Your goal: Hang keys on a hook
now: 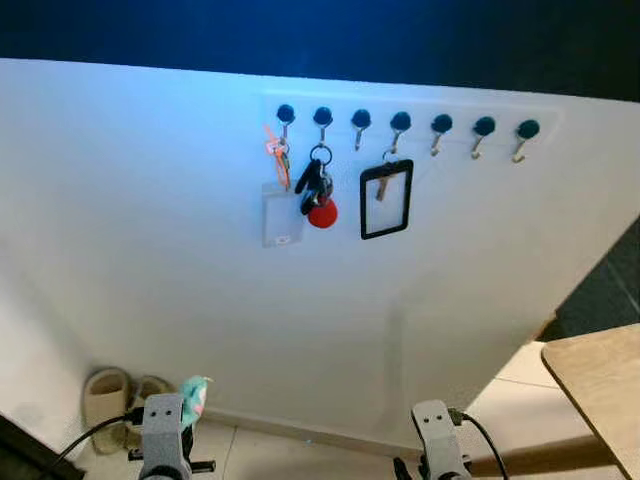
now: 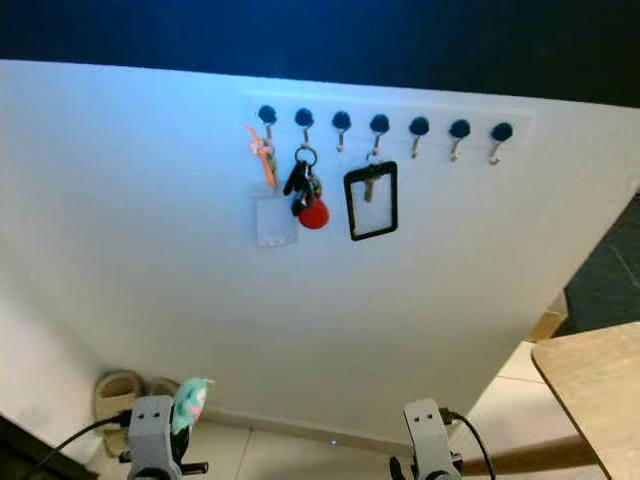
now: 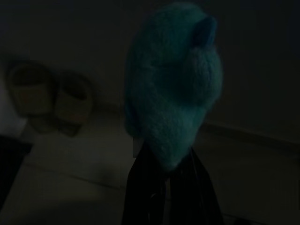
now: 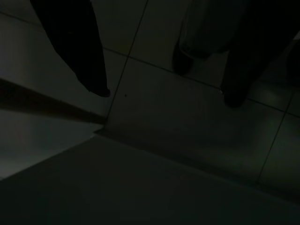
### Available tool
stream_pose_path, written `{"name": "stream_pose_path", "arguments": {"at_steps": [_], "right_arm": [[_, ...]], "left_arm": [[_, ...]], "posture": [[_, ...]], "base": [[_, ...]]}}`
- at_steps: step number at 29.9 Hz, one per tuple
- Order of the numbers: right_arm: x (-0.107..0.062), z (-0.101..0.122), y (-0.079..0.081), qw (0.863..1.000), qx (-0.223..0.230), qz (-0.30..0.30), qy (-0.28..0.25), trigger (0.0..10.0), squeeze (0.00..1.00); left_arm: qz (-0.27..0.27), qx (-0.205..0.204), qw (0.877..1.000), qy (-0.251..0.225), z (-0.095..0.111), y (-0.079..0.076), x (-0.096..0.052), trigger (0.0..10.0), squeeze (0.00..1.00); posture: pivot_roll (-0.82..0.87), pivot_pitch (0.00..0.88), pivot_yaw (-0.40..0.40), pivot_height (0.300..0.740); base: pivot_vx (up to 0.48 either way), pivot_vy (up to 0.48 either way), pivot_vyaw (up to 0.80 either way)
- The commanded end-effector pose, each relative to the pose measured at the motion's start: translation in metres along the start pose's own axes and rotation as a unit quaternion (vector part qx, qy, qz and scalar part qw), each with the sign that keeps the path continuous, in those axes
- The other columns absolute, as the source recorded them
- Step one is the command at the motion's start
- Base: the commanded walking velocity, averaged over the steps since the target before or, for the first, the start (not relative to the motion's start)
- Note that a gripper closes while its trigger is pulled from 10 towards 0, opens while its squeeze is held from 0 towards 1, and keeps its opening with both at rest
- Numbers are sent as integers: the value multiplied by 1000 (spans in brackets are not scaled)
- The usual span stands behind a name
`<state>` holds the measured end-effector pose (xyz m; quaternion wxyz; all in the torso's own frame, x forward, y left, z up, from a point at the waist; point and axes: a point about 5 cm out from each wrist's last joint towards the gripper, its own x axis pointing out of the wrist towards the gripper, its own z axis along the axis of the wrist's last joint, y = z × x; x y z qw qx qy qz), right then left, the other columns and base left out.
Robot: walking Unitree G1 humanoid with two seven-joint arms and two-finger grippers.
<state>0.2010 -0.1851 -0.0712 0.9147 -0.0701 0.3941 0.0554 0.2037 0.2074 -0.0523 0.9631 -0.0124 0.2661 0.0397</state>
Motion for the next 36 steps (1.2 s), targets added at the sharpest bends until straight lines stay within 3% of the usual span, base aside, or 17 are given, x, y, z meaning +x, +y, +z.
{"name": "stream_pose_path", "arguments": {"at_steps": [1, 9, 12, 25, 26, 31, 32, 33, 34, 36], "right_arm": [[-1, -4, 1, 1000, 5, -2, 5, 10000, 0], [-1, -5, 2, 1000, 8, -2, 6, 10000, 0], [-2, -6, 2, 1000, 8, -2, 7, 10000, 0], [-2, -7, 2, 1000, 7, 0, 11, 10000, 0], [-2, -7, 1, 1000, 7, 0, 11, 10000, 0], [-2, -7, 1, 1000, 6, 1, 11, 10000, 0], [-2, -7, 0, 1000, 4, 1, 12, 10000, 0], [-2, -7, 0, 1000, 3, 1, 12, 10000, 0], [-2, -7, -1, 1000, 2, 1, 12, 10000, 0], [-2, -7, -1, 1000, 1, 1, 11, 10000, 0]], "left_arm": [[5, 11, 1000, 5, -2, 2, -1, 10000, 0], [3, 22, 1000, 15, -2, -1, 1, 10000, 0], [10, 7, 1000, 16, -2, 0, 1, 10000, 0], [3, 34, 999, 2, 4, 8, 2, 10000, 0], [-3, 57, 998, -7, 9, 11, 3, 10000, 0], [-37, 96, 994, -48, 25, 17, 4, 10000, 0], [-158, 171, 966, -110, 50, 6, 4, 10000, 0], [-205, 202, 950, -123, 55, 0, 2, 10000, 0], [-262, 241, 925, -135, 62, -8, -1, 10000, 0], [-340, 278, 884, -161, 78, -23, -6, 10000, 0]], "posture": [[38, 61, -7, 740], [36, 59, -6, 740], [37, 57, -6, 740], [34, 54, -8, 740], [35, 55, -11, 740], [35, 59, -15, 740], [40, 59, -21, 740], [40, 59, -21, 740], [40, 61, -22, 740], [38, 63, -22, 740]], "base": [[0, -240, 0], [0, -424, 0], [0, 0, 0], [0, 0, 0], [0, 0, 0], [0, 0, 0], [0, 0, 0], [0, 0, 0], [0, 0, 0], [0, 0, 0]]}}
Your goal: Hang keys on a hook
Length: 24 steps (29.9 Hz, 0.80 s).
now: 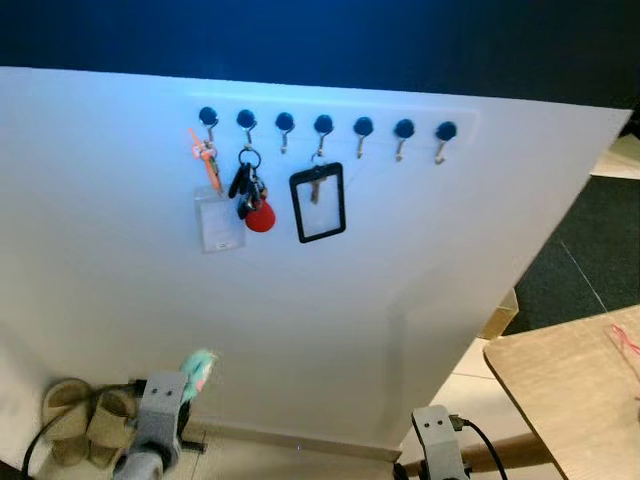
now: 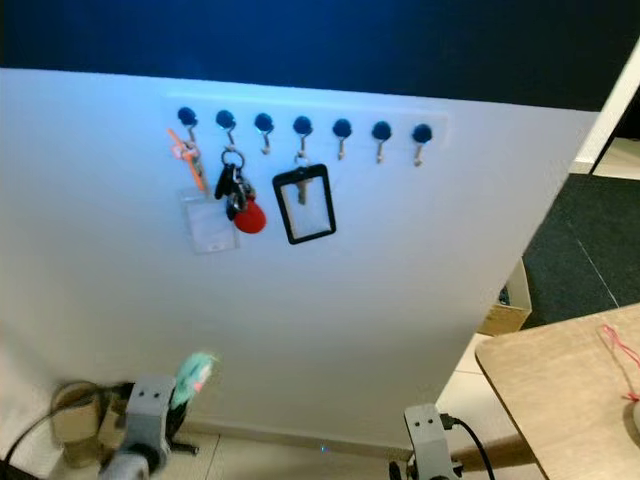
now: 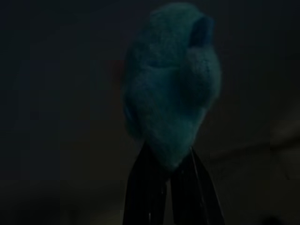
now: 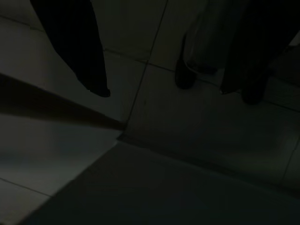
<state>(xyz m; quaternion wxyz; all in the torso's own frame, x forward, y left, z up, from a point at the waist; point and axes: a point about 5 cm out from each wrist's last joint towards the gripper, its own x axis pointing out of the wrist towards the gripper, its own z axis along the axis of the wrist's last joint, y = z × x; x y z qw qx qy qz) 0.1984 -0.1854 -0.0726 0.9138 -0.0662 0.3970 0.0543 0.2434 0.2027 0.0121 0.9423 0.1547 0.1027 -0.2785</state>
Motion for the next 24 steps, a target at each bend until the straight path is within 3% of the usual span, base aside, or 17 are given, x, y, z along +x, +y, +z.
{"name": "stream_pose_path", "arguments": {"at_steps": [1, 3, 5, 7, 10, 11, 12, 14, 15, 16, 21, 22, 24], "right_arm": [[-1, -4, -1, 1000, -4, 0, 8, 10000, 0], [-1, -3, -2, 1000, -4, 0, 7, 10000, 0], [-1, -3, -2, 1000, -4, -1, 7, 10000, 0], [-1, -2, -2, 1000, -4, 0, 6, 10000, 0], [-1, -2, -2, 1000, -4, 0, 5, 10000, 0], [0, -1, -1, 1000, -4, 0, 5, 10000, 0], [0, -1, -1, 1000, -4, 0, 5, 10000, 0], [0, -1, -1, 1000, -4, 0, 5, 10000, 0], [0, -1, -1, 1000, -4, 0, 4, 10000, 0], [0, -1, -1, 1000, -4, 0, 4, 10000, 0], [0, -1, -1, 1000, -5, 0, 4, 10000, 0], [0, -1, -1, 1000, -4, 0, 4, 10000, 0], [0, -1, -1, 1000, -4, 0, 4, 10000, 0]], "left_arm": [[-85, 35, 996, -20, 11, -12, 3, 10000, 0], [-139, 49, 986, -73, 42, -15, 11, 10000, 0], [-156, 53, 982, -91, 54, -16, 13, 10000, 0], [-197, 54, 968, -145, 91, -22, 21, 10000, 0], [-208, 53, 963, -164, 104, -25, 23, 10000, 0], [-233, 62, 946, -216, 140, -30, 30, 10000, 0], [-240, 71, 938, -240, 157, -32, 33, 10000, 0], [-240, 71, 938, -240, 157, -32, 33, 10000, 0], [-241, 76, 933, -258, 169, -32, 34, 10000, 0], [-244, 76, 920, -296, 201, -33, 39, 10000, 0], [-259, 78, 908, -319, 229, -35, 40, 10000, 0], [-274, 91, 901, -325, 252, -38, 42, 10000, 0], [-275, 99, 901, -321, 259, -39, 43, 10000, 0]], "posture": [[38, 63, -22, 740], [38, 63, -22, 740], [38, 63, -22, 740], [39, 64, -23, 740], [39, 64, -23, 740], [39, 62, -23, 740], [37, 59, -25, 740], [37, 59, -25, 740], [37, 59, -26, 740], [40, 60, -29, 740], [41, 60, -30, 740], [43, 61, -29, 740], [43, 61, -28, 740]], "base": [[0, 0, 0], [0, 0, 0], [0, 0, 0], [0, 0, 0], [0, 0, 0], [0, 0, 0], [0, 0, 0], [0, 0, 0], [0, 0, 0], [0, 0, 0], [0, 0, 0], [0, 0, 0], [0, 0, 0]]}}
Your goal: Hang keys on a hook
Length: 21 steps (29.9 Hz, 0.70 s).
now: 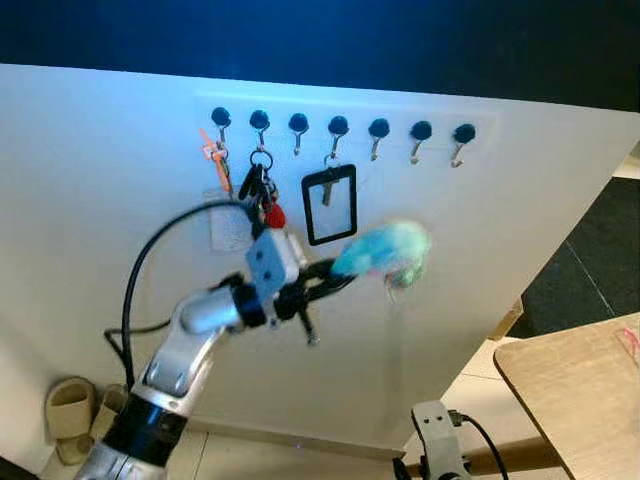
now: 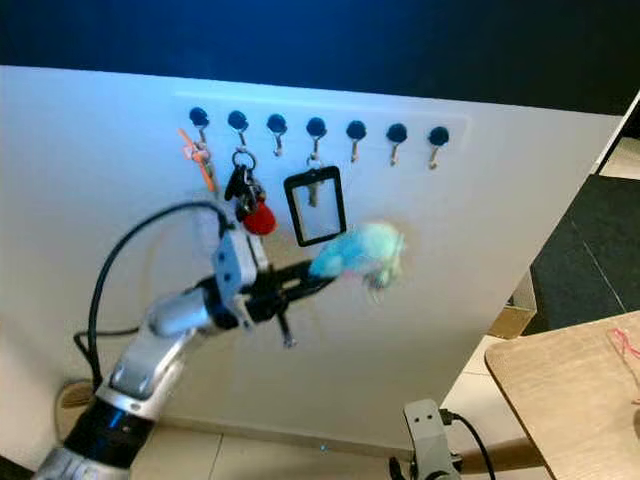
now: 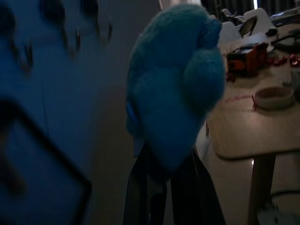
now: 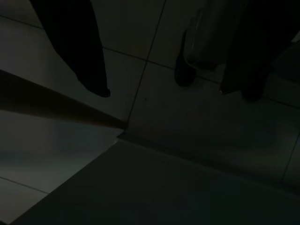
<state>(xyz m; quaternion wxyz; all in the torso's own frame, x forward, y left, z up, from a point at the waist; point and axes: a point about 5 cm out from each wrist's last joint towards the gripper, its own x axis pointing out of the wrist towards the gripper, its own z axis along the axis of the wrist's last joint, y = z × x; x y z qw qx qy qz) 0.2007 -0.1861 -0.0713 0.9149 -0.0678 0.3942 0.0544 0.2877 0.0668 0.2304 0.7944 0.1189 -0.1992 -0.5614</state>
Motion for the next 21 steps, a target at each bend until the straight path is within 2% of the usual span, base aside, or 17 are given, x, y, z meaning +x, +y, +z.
{"name": "stream_pose_path", "arguments": {"at_steps": [1, 4, 6, 8, 13, 14, 16, 18, 21], "right_arm": [[-1, -4, 0, 1000, -3, 0, 7, 10000, 0], [-1, -4, 1, 1000, -1, 0, 6, 10000, 0], [-1, -4, 1, 1000, -1, 0, 6, 10000, 0], [-1, -4, 1, 1000, 1, 0, 6, 10000, 0], [-1, -4, 1, 1000, 2, -1, 6, 10000, 0], [-1, -4, 1, 1000, 3, -1, 6, 10000, 0], [-1, -5, 1, 1000, 4, -2, 6, 10000, 0], [-1, -5, 1, 1000, 5, -3, 7, 10000, 0], [-1, -5, 1, 1000, 5, -3, 7, 10000, 0]], "left_arm": [[-11, 2, 1000, 4, 7, -2, 10, 10000, 0], [-17, 45, 998, 48, 12, 4, 21, 10000, 0], [-17, 45, 998, 48, 12, 4, 21, 10000, 0], [6, 92, 992, 84, 13, 15, 26, 10000, 0], [39, 124, 985, 115, 14, 26, 28, 10000, 0], [72, 150, 977, 132, 16, 36, 27, 10000, 0], [86, 160, 974, 137, 18, 40, 27, 10000, 0], [122, 178, 968, 132, 26, 49, 25, 10000, 0], [131, 182, 966, 127, 30, 52, 25, 10000, 0]], "posture": [[43, 61, -28, 740], [42, 60, -25, 740], [42, 60, -25, 740], [41, 60, -21, 740], [41, 61, -20, 740], [41, 63, -18, 740], [41, 63, -18, 740], [41, 65, -18, 740], [41, 65, -19, 740]], "base": [[0, 0, 0], [0, 0, 0], [0, 0, 0], [0, 0, 0], [0, 0, 0], [0, 0, 0], [0, 0, 0], [0, 0, 0], [0, 0, 0]]}}
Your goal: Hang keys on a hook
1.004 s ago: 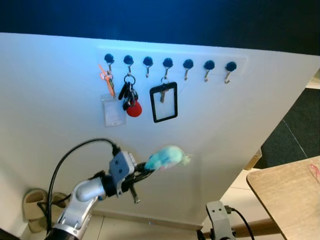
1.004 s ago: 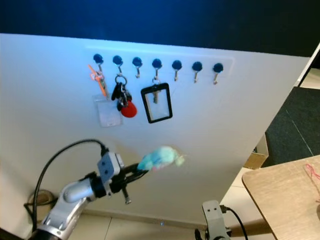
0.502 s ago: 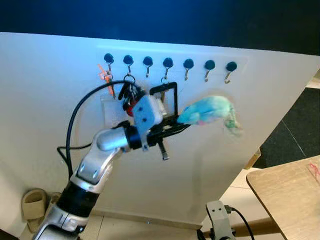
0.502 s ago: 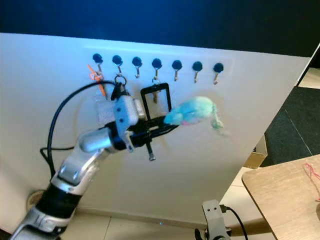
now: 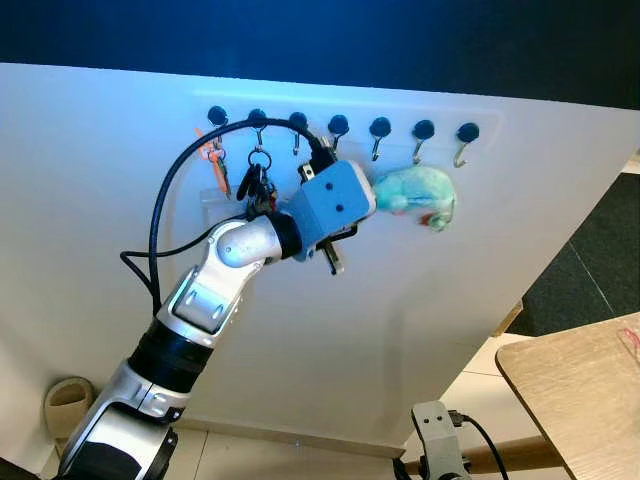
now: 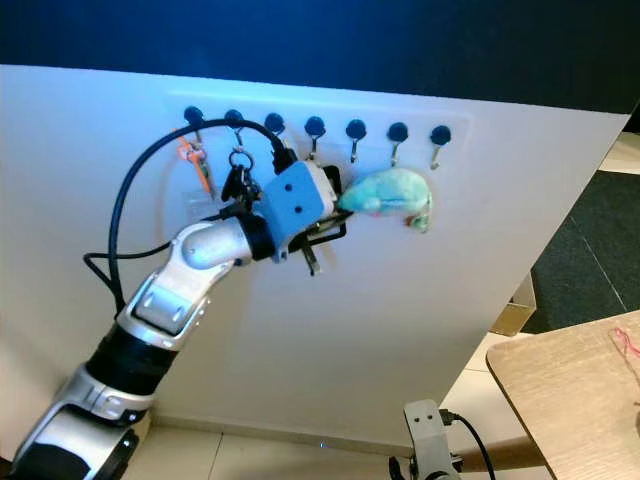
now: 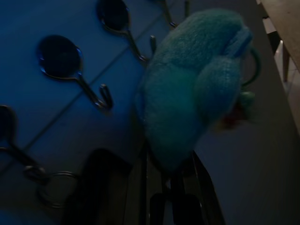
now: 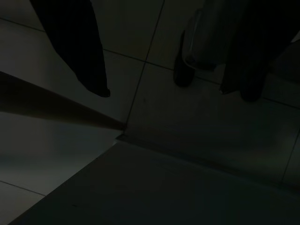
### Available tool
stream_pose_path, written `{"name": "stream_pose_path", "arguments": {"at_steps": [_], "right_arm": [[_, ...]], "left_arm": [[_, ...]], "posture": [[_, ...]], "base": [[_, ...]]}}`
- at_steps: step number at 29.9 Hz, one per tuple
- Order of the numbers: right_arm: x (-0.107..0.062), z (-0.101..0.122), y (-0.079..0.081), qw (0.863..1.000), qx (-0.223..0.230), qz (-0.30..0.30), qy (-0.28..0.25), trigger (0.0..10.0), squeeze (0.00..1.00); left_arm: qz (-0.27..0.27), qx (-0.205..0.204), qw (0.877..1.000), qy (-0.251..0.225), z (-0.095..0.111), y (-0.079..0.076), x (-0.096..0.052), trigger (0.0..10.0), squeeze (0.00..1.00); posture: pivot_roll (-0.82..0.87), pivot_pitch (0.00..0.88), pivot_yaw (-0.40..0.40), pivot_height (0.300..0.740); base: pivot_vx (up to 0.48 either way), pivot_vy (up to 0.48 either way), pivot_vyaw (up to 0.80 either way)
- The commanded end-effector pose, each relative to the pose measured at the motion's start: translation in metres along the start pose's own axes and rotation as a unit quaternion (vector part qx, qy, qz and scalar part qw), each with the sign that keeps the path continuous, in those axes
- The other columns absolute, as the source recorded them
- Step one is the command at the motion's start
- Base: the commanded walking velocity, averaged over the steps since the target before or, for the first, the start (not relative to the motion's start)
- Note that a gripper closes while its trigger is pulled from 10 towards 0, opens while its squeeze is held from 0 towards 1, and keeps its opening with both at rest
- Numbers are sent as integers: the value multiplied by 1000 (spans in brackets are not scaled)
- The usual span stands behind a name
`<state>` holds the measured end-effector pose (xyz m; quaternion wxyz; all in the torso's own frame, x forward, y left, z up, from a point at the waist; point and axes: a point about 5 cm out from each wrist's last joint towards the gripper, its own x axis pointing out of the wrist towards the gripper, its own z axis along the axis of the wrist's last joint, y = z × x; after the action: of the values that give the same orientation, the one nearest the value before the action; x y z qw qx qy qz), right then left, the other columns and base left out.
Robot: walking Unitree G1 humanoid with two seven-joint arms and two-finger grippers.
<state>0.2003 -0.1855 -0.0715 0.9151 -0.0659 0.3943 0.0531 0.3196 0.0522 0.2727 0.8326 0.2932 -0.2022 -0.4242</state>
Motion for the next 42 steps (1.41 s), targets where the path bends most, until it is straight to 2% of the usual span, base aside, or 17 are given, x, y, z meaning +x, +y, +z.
{"name": "stream_pose_path", "arguments": {"at_steps": [1, 4, 9, 19, 23, 27, 35, 38, 42], "right_arm": [[-1, -5, 0, 1000, 3, -2, 7, 10000, 0], [-1, -5, 0, 1000, 2, -2, 7, 10000, 0], [-1, -4, 0, 1000, 0, -1, 7, 10000, 0], [-1, -3, -1, 1000, -1, -1, 6, 10000, 0], [-1, -4, -1, 1000, -2, -1, 8, 10000, 0], [-1, -5, -1, 1000, -3, -1, 8, 10000, 0], [-1, -3, -2, 1000, -3, -1, 7, 10000, 0], [-1, -3, -2, 1000, -3, -1, 7, 10000, 0], [-1, -2, -1, 1000, -3, -1, 6, 10000, 0]], "left_arm": [[41, 18, 999, 11, 3, 17, -5, 10000, 0], [46, 21, 999, 8, 4, 19, -5, 10000, 0], [56, 24, 997, -36, 19, 20, -4, 10000, 0], [55, 25, 995, -84, 33, 19, -3, 10000, 0], [58, 22, 991, -120, 42, 19, -6, 10000, 0], [65, 34, 992, -103, 37, 22, -7, 10000, 0], [86, 67, 989, -103, 36, 29, -13, 10000, 0], [86, 67, 989, -103, 36, 29, -13, 10000, 0], [78, 117, 988, -65, 25, 29, -16, 10000, 0]], "posture": [[41, 65, -19, 740], [42, 65, -21, 740], [44, 67, -26, 740], [41, 64, -26, 740], [40, 59, -27, 740], [40, 57, -28, 740], [44, 57, -28, 740], [44, 57, -28, 740], [46, 59, -28, 740]], "base": [[0, 0, 0], [0, 0, 0], [0, 0, 0], [0, 0, 0], [0, 0, 0], [0, 0, 0], [0, 0, 0], [0, 0, 0], [0, 0, 0]]}}
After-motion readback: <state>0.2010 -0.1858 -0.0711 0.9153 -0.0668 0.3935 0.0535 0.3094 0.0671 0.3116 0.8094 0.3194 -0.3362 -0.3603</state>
